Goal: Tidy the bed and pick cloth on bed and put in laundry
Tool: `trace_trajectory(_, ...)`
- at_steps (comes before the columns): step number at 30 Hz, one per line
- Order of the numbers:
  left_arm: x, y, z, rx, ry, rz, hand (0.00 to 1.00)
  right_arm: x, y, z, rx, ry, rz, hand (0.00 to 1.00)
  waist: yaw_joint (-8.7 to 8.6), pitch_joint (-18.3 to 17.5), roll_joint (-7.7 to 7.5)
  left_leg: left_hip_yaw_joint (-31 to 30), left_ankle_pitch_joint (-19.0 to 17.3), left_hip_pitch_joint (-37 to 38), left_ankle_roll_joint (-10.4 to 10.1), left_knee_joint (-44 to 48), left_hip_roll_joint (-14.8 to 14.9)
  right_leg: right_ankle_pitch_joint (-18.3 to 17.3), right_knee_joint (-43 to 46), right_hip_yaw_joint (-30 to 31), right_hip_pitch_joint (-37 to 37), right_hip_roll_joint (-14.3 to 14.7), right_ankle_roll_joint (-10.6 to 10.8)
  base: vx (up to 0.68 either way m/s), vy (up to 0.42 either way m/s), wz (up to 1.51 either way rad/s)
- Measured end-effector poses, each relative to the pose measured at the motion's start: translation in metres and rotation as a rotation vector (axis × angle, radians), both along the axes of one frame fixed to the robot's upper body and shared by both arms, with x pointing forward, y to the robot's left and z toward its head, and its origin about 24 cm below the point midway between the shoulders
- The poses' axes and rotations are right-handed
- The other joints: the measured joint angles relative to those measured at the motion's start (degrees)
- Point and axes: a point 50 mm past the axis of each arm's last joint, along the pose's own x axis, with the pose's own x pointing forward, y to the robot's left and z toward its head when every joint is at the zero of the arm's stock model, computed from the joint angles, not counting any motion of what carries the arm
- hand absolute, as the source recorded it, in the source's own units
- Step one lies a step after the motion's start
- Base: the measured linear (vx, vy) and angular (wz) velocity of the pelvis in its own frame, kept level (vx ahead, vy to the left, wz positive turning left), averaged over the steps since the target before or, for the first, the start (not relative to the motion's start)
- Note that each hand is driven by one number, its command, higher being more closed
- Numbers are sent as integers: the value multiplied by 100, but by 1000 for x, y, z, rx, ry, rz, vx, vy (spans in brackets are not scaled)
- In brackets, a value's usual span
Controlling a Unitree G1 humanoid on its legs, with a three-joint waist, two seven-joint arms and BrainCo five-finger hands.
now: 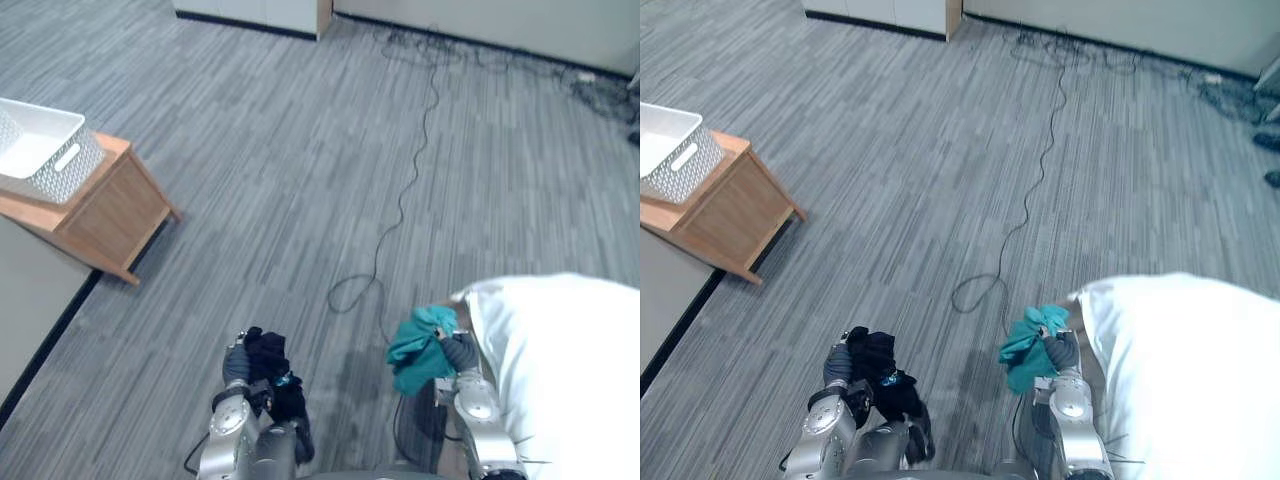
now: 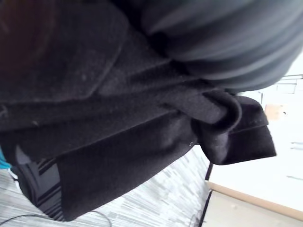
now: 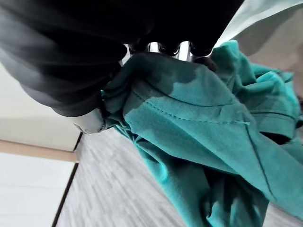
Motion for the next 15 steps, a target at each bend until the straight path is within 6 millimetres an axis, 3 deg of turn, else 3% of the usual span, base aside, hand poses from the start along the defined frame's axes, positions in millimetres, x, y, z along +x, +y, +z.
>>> trace_trajectory(2, 9, 1, 7, 26, -35, -30, 100, -1, 1, 0, 5, -4, 1, 100, -187, 11, 13, -530, -89, 374, -145, -304, 12, -358, -645, -562, -739, -18, -548, 593, -89, 115)
trace_trajectory(4, 14, -3, 8, 25, -40, -47, 100, -1, -1, 2, 3, -14, -6, 100, -298, 40, 62, -826, -172, 448, -272, -395, 74, -369, -1893, -775, -1174, 12, -688, 380, -159, 95)
trace_trajectory(5, 16, -5, 8, 23, -43, -56, 100, -1, -2, 2, 3, -15, -10, 100, -321, 59, 94, -931, -228, 476, -350, -407, 123, -262, -2584, -824, -1303, 43, -713, 375, -243, 87)
trace_trajectory(6, 20, -9, 7, 22, -38, -75, 100, -2, -3, 2, 0, -15, -18, 100, -335, 113, 170, -1099, -366, 601, -507, -419, 230, 185, -3996, -768, -1443, 84, -712, 618, -432, 79)
trace_trajectory(7, 22, -11, 5, 19, -28, -82, 100, -1, -3, 3, 1, -17, -18, 100, -331, 153, 207, -1187, -554, 821, -683, -417, 342, 610, -4905, -551, -1606, 17, -549, 646, -454, 71)
trace_trajectory(9, 19, -12, 2, 29, -11, -83, 100, -2, -3, 6, -2, -26, -16, 100, -338, 220, 268, -1226, -896, 1366, -926, -460, 566, 723, -5105, -147, -1673, -106, -409, 612, -431, 52)
trace_trajectory(10, 16, -12, 0, 27, 0, -75, 100, -3, -3, 6, -6, -27, -14, 100, -341, 223, 335, -1217, -978, 1611, -983, -498, 667, 945, -4884, -97, -1676, -76, -564, 712, -449, 34)
trace_trajectory(11, 11, -12, -5, 19, 22, -62, 100, -2, -5, 6, -16, -20, -10, 100, -317, 220, 516, -1181, -986, 1813, -999, -377, 909, 1278, -4332, -97, -1724, 83, -573, 765, -484, 21)
trace_trajectory(12, 5, -13, -9, 1, 42, -39, 100, -1, -6, 6, -20, -15, -7, 100, -318, 126, 667, -1135, -824, 1475, -898, 514, 1224, 1408, -3929, -125, -1745, 233, -508, 917, -651, 8)
trace_trajectory(13, 3, -15, -10, -25, 47, -10, 100, 3, -5, 8, -30, -23, 11, 100, -266, 166, 815, -1135, -344, 886, -565, 1923, 1614, 1219, -3830, -254, -1549, 500, -492, 740, -613, -1)
trace_trajectory(14, 3, -15, -11, -29, 51, -6, 100, 5, -5, 10, -36, -28, 23, 100, -205, 221, 898, -1130, 223, 558, -350, 2666, 1861, 1101, -3876, -349, -1342, 670, -601, 727, -576, -22)
trace_trajectory(15, -2, -11, -14, -41, 63, 17, 100, 8, 0, 11, -40, -32, 56, 100, -113, 304, 988, -1243, 875, -81, -194, 4142, 2297, 952, -4154, -488, -803, 934, -678, 588, -379, -26)
